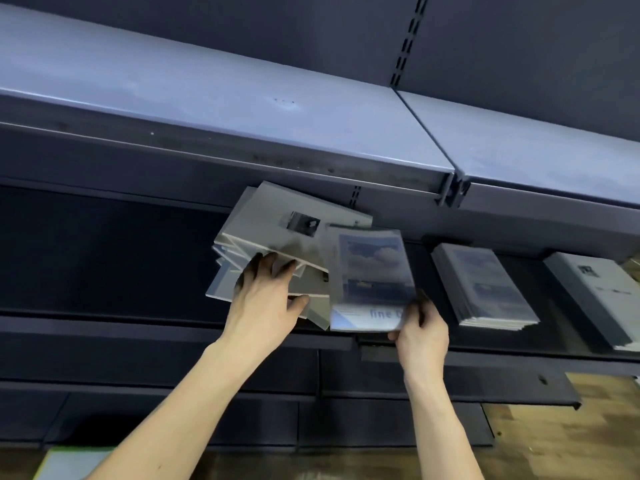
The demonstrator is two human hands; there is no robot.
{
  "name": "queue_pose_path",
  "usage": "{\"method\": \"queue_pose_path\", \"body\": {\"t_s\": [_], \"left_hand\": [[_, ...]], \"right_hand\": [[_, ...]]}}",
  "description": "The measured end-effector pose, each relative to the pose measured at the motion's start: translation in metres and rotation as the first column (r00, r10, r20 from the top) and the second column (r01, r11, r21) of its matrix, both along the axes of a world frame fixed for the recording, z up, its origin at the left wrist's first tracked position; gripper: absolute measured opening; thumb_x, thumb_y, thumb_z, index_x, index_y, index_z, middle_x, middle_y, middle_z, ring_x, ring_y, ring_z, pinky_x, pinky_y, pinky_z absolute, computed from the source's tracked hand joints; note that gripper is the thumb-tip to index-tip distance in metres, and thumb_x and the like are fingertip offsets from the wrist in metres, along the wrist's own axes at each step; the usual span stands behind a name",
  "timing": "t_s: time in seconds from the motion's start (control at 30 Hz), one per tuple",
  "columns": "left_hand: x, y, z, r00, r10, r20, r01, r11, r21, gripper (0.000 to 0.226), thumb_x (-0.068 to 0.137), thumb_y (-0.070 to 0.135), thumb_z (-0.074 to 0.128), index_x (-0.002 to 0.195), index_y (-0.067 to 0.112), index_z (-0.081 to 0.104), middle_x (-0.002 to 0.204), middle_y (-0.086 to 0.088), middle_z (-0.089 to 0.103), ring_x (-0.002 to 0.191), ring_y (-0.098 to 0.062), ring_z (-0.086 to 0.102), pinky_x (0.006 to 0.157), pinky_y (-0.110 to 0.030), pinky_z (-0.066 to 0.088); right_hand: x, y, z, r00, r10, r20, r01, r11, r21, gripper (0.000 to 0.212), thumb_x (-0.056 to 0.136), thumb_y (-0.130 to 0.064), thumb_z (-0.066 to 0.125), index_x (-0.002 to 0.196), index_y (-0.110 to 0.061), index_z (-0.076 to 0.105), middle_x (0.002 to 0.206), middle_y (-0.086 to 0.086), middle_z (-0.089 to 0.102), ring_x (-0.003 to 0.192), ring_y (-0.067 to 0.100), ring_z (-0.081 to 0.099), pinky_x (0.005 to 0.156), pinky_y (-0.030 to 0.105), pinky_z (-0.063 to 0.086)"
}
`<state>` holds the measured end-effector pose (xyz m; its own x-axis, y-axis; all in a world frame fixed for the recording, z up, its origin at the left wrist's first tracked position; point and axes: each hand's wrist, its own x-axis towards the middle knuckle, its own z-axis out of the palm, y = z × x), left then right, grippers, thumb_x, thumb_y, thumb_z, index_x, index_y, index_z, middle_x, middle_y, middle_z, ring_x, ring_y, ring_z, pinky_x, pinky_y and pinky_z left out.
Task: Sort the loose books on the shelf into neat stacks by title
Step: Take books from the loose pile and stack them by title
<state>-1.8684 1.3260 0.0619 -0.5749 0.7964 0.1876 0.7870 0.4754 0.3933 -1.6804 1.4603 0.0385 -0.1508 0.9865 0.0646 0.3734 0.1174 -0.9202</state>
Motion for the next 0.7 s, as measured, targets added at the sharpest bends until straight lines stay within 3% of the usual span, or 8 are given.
{"method": "queue_pose_path", "body": {"t_s": [0.13, 0.23, 0.4, 0.63, 0.7], "left_hand": [[0.024, 0.023, 0.001, 1.0, -0.022, 0.007, 0.022, 0.999, -0.045, 0.06, 0.093, 0.044, 0.053, 0.147, 0.024, 0.037, 0.154, -0.009, 0.028, 0.147, -0.031, 0.013, 0.117, -0.048, 0.026], [0.045, 0.043, 0.004, 0.998, -0.055, -0.007, 0.054, 0.996, -0.077, 0.062, 0.095, 0.047, 0.05, 0.15, 0.025, 0.032, 0.156, -0.009, 0.024, 0.148, -0.03, 0.008, 0.118, -0.046, 0.02], [0.084, 0.083, 0.001, 0.997, -0.081, -0.009, 0.079, 0.989, -0.122, 0.063, 0.095, 0.047, 0.049, 0.151, 0.027, 0.028, 0.158, -0.008, 0.023, 0.148, -0.031, 0.009, 0.119, -0.046, 0.019], [0.146, 0.137, -0.003, 0.996, -0.083, 0.018, 0.085, 0.977, -0.196, 0.065, 0.096, 0.048, 0.048, 0.153, 0.029, 0.023, 0.159, -0.005, 0.02, 0.148, -0.031, 0.009, 0.12, -0.044, 0.015], [0.162, 0.152, -0.004, 0.996, -0.08, 0.027, 0.084, 0.975, -0.207, 0.065, 0.095, 0.048, 0.049, 0.152, 0.028, 0.024, 0.159, -0.005, 0.019, 0.147, -0.031, 0.01, 0.119, -0.046, 0.019]], "right_hand": [[0.023, 0.017, -0.004, 0.998, -0.059, -0.023, 0.059, 0.998, -0.003, 0.028, 0.105, -0.021, 0.04, 0.118, -0.01, 0.062, 0.078, 0.006, 0.066, 0.045, 0.007, 0.059, 0.052, 0.02, 0.043], [0.044, 0.028, -0.001, 0.996, -0.06, -0.066, 0.06, 0.998, -0.002, 0.027, 0.106, -0.02, 0.04, 0.122, -0.015, 0.061, 0.086, 0.003, 0.067, 0.051, 0.01, 0.061, 0.049, 0.01, 0.042], [0.084, 0.056, 0.003, 0.991, -0.067, -0.116, 0.064, 0.997, -0.03, 0.032, 0.106, -0.017, 0.038, 0.133, -0.021, 0.056, 0.097, 0.005, 0.067, 0.066, 0.024, 0.062, 0.049, 0.008, 0.043], [0.151, 0.111, -0.002, 0.986, -0.11, -0.127, 0.102, 0.993, -0.065, 0.038, 0.107, -0.019, 0.039, 0.142, -0.023, 0.052, 0.11, 0.003, 0.067, 0.055, 0.015, 0.062, 0.05, 0.008, 0.044], [0.168, 0.127, -0.003, 0.985, -0.11, -0.134, 0.1, 0.992, -0.074, 0.037, 0.107, -0.018, 0.039, 0.141, -0.023, 0.053, 0.106, 0.001, 0.068, 0.054, 0.013, 0.061, 0.05, 0.009, 0.043]]}}
